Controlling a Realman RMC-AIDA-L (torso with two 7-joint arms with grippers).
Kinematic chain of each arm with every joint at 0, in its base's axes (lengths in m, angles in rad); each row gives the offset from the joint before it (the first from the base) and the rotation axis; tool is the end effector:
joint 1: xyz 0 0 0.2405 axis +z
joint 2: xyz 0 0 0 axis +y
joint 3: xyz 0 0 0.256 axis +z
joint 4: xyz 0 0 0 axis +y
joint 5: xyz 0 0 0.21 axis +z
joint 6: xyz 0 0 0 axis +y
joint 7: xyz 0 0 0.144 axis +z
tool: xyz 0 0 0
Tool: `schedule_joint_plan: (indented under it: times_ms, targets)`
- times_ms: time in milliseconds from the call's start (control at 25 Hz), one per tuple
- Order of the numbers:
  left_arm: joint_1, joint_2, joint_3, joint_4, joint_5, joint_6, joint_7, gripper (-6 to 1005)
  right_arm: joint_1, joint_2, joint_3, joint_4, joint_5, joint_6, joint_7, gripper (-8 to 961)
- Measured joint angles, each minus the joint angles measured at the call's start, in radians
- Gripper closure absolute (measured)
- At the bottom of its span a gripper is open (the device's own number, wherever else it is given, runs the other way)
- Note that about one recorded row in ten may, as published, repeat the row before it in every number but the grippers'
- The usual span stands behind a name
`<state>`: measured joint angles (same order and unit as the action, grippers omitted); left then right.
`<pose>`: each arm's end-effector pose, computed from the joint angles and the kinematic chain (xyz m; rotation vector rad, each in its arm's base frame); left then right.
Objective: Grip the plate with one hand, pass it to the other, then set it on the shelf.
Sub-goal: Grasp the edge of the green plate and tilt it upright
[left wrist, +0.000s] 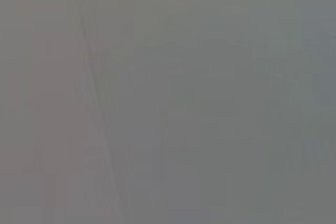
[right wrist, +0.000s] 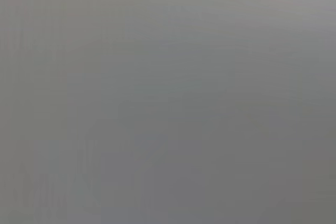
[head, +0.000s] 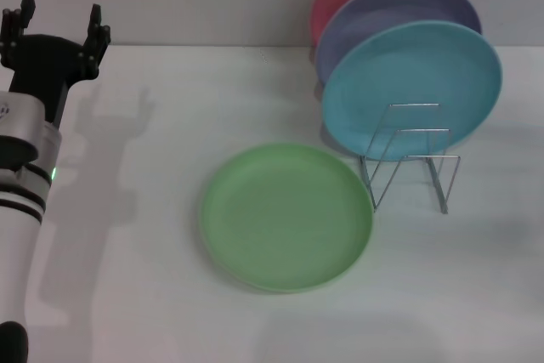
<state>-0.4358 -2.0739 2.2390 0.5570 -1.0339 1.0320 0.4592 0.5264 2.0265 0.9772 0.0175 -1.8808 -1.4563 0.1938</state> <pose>-0.2541 0.3673 -0.0206 -1.5101 -0.2955 -0.5758 0.3487 0.3364 0.1060 -1.0052 0.3886 0.8247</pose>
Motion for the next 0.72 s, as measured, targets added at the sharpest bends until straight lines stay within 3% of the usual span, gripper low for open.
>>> schedule_joint_plan:
  times_ms: [360, 720]
  targets:
    - [0.019, 0.002, 0.005, -0.029, 0.000, 0.056, -0.131, 189, -0.008, -0.013, 0.021, -0.005, 0.000, -0.024, 0.109, 223]
    - [0.025, 0.003, 0.005, -0.028, 0.000, 0.088, -0.110, 190, -0.002, -0.017, 0.021, -0.005, 0.000, -0.024, 0.109, 224]
